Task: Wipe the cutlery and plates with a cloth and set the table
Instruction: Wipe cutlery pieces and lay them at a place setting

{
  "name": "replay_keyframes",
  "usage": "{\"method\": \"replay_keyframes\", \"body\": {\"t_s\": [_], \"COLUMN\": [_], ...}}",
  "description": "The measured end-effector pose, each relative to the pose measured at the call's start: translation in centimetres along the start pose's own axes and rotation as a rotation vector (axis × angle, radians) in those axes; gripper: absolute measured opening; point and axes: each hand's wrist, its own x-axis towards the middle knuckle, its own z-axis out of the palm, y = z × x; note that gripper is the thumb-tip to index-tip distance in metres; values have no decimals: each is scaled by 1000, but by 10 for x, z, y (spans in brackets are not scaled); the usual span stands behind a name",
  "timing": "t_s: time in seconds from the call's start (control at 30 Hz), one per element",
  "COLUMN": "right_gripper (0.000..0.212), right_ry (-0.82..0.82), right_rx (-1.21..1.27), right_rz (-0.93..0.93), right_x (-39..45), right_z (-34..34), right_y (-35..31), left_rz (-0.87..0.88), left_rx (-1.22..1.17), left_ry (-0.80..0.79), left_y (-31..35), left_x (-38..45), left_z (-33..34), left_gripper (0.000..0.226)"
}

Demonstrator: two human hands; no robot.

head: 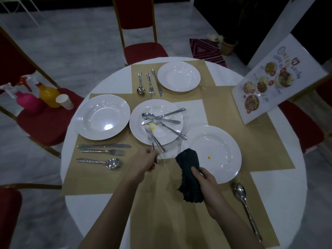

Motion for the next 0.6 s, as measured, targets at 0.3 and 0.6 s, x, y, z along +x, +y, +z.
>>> {"method": "replay_keyframes", "body": {"t_s": [0.3,0.6], "right_gripper": [32,46], "right_ry": [48,23], "right_rx": [215,269], "right_rz": [-18,12], "right_x": [-15,-34], "right_z": [-29,-92], "right_y": [12,36], "left_rz": [178,139], "left_rx": [-120,-165], "left_ry": [-218,-7], "left_y": [-30,-44], "left_x": [-125,-170], "left_z": [68,151], "left_gripper": [28,28]}}
